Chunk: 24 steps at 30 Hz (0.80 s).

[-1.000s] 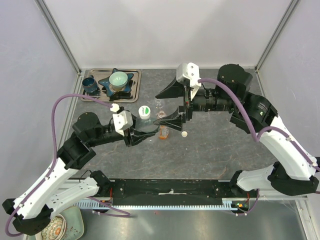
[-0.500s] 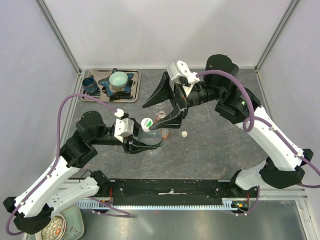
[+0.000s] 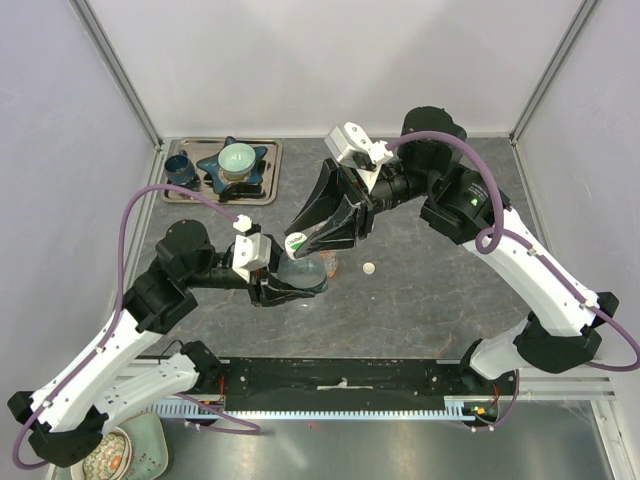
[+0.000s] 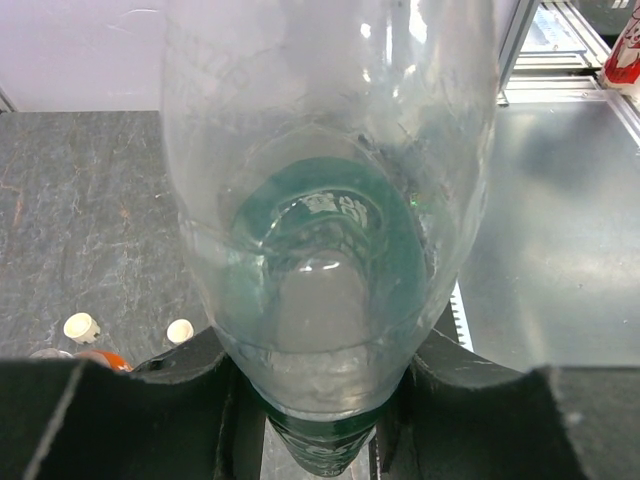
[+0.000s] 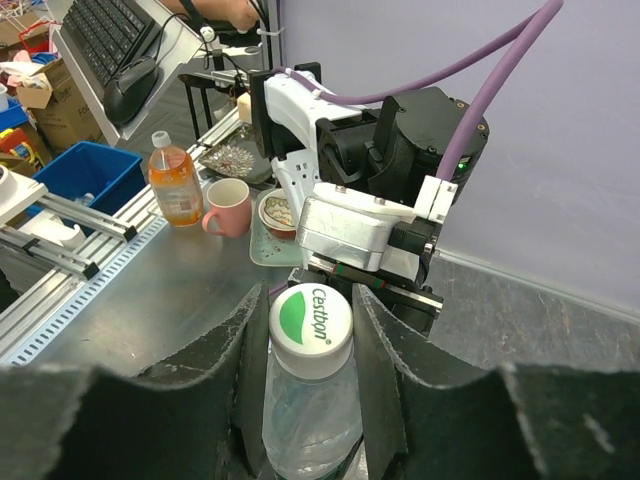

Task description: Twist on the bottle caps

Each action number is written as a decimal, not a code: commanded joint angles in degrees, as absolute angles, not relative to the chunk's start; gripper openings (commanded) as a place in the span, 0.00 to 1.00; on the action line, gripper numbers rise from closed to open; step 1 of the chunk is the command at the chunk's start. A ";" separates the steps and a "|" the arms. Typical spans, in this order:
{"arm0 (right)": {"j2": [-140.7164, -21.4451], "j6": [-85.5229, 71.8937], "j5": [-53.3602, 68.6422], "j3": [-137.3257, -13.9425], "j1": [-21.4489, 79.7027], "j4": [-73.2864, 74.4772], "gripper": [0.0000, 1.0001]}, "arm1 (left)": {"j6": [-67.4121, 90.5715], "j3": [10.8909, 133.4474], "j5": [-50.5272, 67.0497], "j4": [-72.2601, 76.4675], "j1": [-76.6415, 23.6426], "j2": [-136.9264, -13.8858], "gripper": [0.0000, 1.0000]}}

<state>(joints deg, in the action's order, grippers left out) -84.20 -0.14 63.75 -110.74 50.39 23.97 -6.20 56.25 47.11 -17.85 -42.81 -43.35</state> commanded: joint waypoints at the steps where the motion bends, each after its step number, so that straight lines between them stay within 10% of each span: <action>1: -83.67 -1.49 64.42 -110.83 49.57 21.45 0.38 | -4.92 57.22 48.43 -16.09 -42.63 -43.24 0.02; 11: -84.29 -2.55 61.35 -110.04 49.48 21.53 0.43 | -4.83 57.83 48.43 -16.08 -42.63 -43.15 0.02; 24: -84.55 2.20 38.34 -107.76 49.66 33.92 0.04 | -7.91 58.27 22.45 -12.93 -42.63 -43.16 0.02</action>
